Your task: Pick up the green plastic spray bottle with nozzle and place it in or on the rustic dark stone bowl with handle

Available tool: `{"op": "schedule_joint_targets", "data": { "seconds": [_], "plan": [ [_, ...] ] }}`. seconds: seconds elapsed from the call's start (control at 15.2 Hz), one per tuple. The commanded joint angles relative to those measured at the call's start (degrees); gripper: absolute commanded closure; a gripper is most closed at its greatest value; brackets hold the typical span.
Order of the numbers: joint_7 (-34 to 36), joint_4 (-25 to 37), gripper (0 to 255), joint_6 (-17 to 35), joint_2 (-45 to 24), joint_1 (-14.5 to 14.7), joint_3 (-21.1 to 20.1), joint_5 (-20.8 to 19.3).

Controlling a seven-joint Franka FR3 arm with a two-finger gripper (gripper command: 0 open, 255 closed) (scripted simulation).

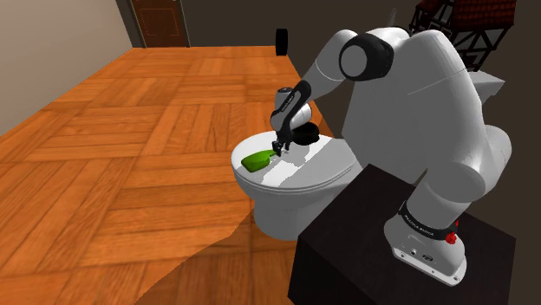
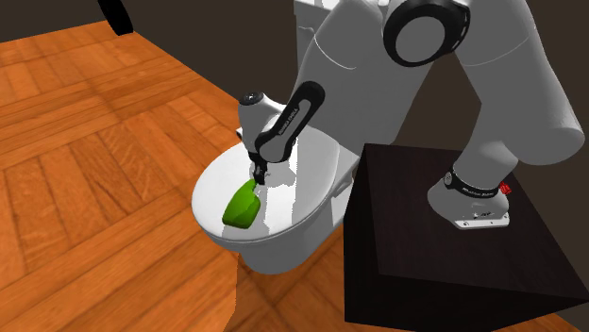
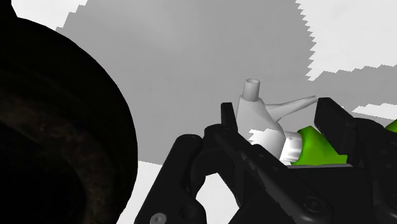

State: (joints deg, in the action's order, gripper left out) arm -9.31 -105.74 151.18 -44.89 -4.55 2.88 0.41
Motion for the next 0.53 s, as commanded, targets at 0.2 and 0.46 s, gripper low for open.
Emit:
{"op": "schedule_joint_targets", "data": {
  "seconds": [0.2,0.46],
  "plan": [
    [0.0,-1.3,255,-2.0,3.4,0.1,0.1,-0.1],
    [0.0,-2.2,255,-3.8,6.1,0.2,0.2,-0.2]
  ]
}}
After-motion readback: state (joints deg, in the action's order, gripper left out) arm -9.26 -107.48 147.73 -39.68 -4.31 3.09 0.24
